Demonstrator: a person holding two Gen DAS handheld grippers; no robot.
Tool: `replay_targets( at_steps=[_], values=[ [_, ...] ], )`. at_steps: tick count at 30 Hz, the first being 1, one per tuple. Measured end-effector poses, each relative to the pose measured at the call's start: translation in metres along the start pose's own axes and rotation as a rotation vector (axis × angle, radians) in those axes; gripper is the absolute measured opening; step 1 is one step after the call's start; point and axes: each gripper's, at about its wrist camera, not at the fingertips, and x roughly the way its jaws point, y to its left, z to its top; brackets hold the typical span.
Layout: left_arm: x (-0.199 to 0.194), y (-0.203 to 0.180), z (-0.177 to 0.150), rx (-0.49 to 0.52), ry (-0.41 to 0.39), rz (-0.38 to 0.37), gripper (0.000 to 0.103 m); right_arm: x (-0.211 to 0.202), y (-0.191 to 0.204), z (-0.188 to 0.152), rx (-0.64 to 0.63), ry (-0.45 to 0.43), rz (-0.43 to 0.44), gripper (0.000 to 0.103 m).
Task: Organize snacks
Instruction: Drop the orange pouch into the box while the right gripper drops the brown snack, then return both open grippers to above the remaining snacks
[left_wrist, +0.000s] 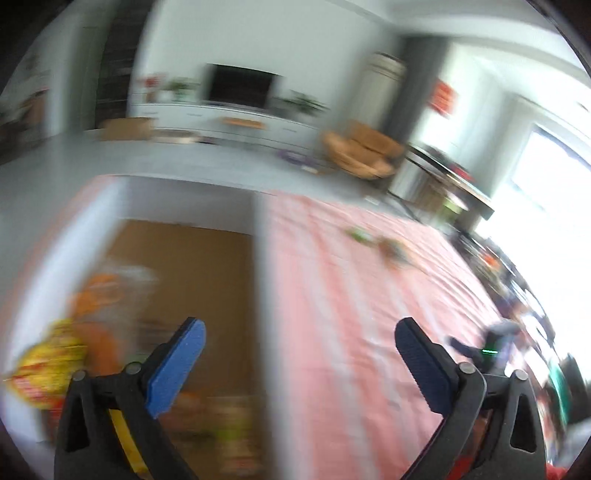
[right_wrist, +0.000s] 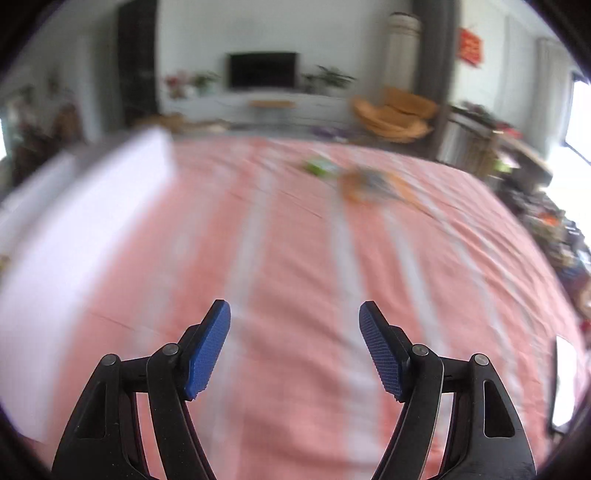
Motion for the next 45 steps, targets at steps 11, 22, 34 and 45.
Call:
replay_targets(
  at_steps=[11,22,34,45],
  values=[
    [0.158,-0.118,-0.059,0.245,0.221,0.018,0.103,0.032,-0.059,-0.022,0.165,0.1,-0.078,0.075],
    [0.24,-0.109,-0.065,0.255,0.253,0.199,0.102,0.027,-0.063,-0.036,0.204,0.143,-0.085,0.075],
    [0.265,-0.103,-0.057,0.242,0.238,0.213,0.103,0.03,-0.07,-0.037,0.253,0.156,-0.069,0.079],
    [0.267,-0.103,-0.057,0.24,0.238,0.21,0.103,0.029,-0.069,-0.037,0.254,0.158,-0.065,0.084]
  ],
)
